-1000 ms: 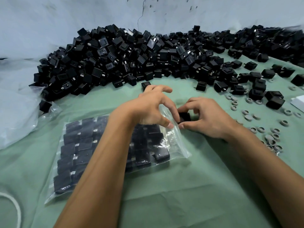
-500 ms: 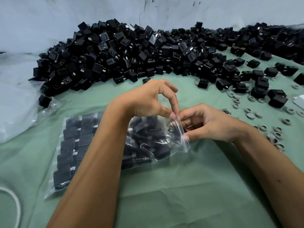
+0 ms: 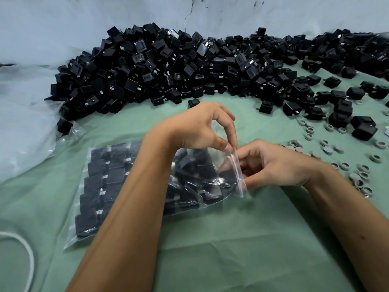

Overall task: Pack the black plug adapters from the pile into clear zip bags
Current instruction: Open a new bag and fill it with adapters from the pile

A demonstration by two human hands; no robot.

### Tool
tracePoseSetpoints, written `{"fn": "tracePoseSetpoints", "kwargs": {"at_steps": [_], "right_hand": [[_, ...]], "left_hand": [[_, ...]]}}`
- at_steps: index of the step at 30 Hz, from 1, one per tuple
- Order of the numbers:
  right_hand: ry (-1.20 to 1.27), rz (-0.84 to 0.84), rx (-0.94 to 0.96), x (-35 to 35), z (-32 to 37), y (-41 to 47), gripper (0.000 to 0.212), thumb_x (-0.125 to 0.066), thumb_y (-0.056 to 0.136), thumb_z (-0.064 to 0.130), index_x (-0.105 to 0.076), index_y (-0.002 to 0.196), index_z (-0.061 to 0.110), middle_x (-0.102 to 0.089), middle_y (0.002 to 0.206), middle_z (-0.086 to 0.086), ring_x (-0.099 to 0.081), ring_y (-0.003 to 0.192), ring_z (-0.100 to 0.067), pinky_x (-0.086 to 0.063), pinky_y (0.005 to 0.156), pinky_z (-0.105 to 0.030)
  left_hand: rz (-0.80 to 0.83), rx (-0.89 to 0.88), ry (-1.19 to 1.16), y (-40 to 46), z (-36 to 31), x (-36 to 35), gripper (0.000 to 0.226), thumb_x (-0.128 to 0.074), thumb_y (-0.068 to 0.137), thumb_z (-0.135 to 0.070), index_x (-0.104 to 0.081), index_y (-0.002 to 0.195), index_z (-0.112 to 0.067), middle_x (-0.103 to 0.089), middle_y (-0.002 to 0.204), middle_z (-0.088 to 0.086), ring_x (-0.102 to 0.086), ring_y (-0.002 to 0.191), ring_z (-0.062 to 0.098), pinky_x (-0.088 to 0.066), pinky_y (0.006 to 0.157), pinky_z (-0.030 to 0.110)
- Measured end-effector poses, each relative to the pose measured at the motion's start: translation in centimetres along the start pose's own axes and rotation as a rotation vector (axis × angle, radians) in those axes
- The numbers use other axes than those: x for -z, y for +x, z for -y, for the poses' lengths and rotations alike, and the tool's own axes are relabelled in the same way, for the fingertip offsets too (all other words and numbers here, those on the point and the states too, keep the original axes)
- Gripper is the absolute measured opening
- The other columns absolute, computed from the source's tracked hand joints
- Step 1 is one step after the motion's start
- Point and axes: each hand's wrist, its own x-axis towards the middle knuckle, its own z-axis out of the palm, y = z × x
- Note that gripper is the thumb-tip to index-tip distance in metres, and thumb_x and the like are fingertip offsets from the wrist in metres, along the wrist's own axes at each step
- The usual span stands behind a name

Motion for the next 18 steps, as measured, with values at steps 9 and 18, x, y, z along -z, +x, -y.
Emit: {"fn": "tracePoseSetpoints", "kwargs": {"at_steps": [9,18], "right_hand": [[0.048,-0.007,0.054,0.49,0.15,-0.35,0.043,-0.075,0.087,0.004,-0.069,0.129,0.004,-0.072,0.124,-0.019,-0.069,0.117,-0.038,-0.054,0.100,-0.055],[-0.148,0.024,-0.059,0.55,0.74,-0.38,0.034,-0.078,0.092,0.022,-0.075,0.123,0.033,-0.074,0.080,-0.017,-0.063,0.067,-0.018,-0.051,0.058,-0.023]], "left_hand": [[-0.020,-0.017,-0.002,0.02,-0.44,-0.15,0.020,-0.088,0.077,-0.018,-0.078,0.078,-0.035,-0.058,0.132,-0.007,-0.049,0.124,-0.003,-0.026,0.108,0.026],[-0.007,-0.069,0.010,0.13,-0.22,-0.22,0.008,-0.086,0.079,-0.013,-0.082,0.084,-0.017,-0.068,0.120,0.015,-0.057,0.106,0.003,-0.028,0.085,-0.008]]}}
